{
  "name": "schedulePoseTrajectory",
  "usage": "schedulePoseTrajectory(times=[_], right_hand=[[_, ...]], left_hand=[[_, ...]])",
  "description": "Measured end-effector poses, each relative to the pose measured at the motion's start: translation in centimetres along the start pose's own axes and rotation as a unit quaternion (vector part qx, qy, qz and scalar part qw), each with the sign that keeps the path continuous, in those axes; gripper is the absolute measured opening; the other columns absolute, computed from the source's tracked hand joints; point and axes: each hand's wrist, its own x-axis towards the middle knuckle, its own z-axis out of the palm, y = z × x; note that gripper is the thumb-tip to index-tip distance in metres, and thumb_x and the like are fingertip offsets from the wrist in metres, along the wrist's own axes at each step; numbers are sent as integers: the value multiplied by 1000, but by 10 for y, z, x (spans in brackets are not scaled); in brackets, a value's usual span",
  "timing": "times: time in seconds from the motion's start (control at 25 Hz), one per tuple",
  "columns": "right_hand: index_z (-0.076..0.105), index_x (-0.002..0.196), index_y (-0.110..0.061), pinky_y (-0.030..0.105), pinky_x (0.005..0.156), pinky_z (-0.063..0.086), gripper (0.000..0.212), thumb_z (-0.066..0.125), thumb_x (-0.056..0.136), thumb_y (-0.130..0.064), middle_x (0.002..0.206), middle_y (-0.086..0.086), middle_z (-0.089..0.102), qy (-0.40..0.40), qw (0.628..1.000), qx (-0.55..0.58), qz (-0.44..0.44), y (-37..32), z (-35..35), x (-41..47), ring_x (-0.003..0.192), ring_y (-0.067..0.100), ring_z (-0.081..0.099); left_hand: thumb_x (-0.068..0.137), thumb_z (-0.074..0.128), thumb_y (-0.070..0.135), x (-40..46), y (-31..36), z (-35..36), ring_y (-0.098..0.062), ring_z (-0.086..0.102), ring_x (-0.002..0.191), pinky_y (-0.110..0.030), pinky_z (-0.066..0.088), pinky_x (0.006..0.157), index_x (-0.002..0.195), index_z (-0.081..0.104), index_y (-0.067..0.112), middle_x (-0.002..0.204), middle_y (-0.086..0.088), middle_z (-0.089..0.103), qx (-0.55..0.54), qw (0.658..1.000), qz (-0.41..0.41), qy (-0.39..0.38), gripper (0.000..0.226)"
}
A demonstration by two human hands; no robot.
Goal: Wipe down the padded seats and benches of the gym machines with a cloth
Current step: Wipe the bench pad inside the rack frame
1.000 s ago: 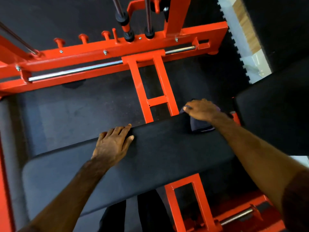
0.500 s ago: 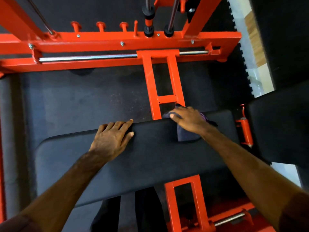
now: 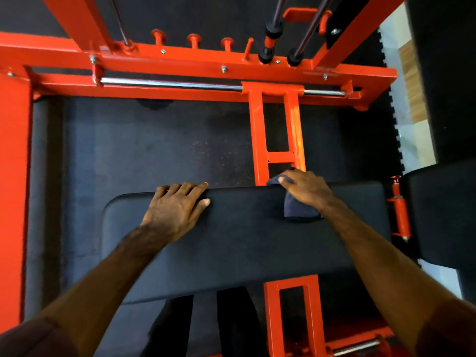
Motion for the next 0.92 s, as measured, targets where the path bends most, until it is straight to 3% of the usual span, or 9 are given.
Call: schedulePoseTrajectory(times=[0.08, 0.2, 0.32, 0.4, 0.52, 0.64, 0.76, 0.92], right_hand=[[64, 133, -38, 52, 113, 40, 38, 38, 107, -46, 149, 1, 57, 22, 997, -21, 74, -16, 0, -4, 133, 38, 52], [66, 130, -39, 49, 111, 40, 37, 39, 105, -43, 146, 1, 59, 35, 999, -14, -13, -86, 31, -8, 128, 39, 54], [63, 130, -49, 50, 111, 42, 39, 33, 105, -50, 145, -6, 59, 19, 997, -1, -71, -106, 34, -10, 127, 33, 56], [61, 132, -51, 52, 112, 42, 42, 30, 103, -52, 148, -7, 59, -13, 1000, -3, -20, -90, 20, -5, 130, 33, 57], [62, 135, -38, 54, 113, 39, 42, 34, 105, -47, 149, 3, 58, 7, 997, -31, 69, -93, 22, -4, 132, 40, 53], [63, 135, -34, 50, 112, 38, 38, 38, 108, -44, 149, 3, 57, 27, 999, -26, -31, -151, 41, -16, 131, 41, 52], [61, 132, -38, 47, 108, 41, 35, 37, 109, -48, 146, -2, 58, 24, 995, -2, -96, -157, 42, -17, 130, 36, 54], [60, 135, -36, 51, 111, 39, 39, 34, 109, -48, 149, 3, 57, 4, 1000, -27, 7, -138, 30, -12, 132, 40, 51]], left_hand=[[108, 21, 62, -7, -14, -1, -26, 63, 121, -46, 42, 105, 151, 49, 33, 136, 5, 65, -2, 1000, -11, 9, 59], [108, 23, 61, -16, -30, -1, -26, 65, 118, -45, 42, 103, 147, 54, 33, 132, 5, 68, 1, 999, -29, 22, 57], [108, 24, 61, -23, -43, -2, -27, 65, 116, -47, 42, 103, 144, 56, 32, 130, 3, 69, -1, 999, -39, 26, 56], [107, 24, 61, -29, -54, -4, -27, 64, 117, -47, 43, 103, 143, 57, 32, 130, 3, 68, -4, 998, -47, 29, 57], [107, 24, 61, -40, -68, -6, -28, 63, 118, -48, 43, 104, 142, 57, 32, 130, 3, 68, -8, 997, -64, 32, 56], [108, 22, 61, -44, -73, -6, -28, 62, 120, -49, 42, 105, 144, 55, 32, 132, 3, 67, -10, 997, -69, 32, 57], [108, 21, 62, -45, -75, -9, -26, 61, 122, -48, 43, 104, 143, 55, 33, 134, 5, 66, -24, 997, -75, 22, 57], [107, 24, 61, -61, -90, -14, -26, 57, 126, -48, 46, 99, 143, 56, 32, 137, 5, 63, -63, 992, -100, 38, 56]])
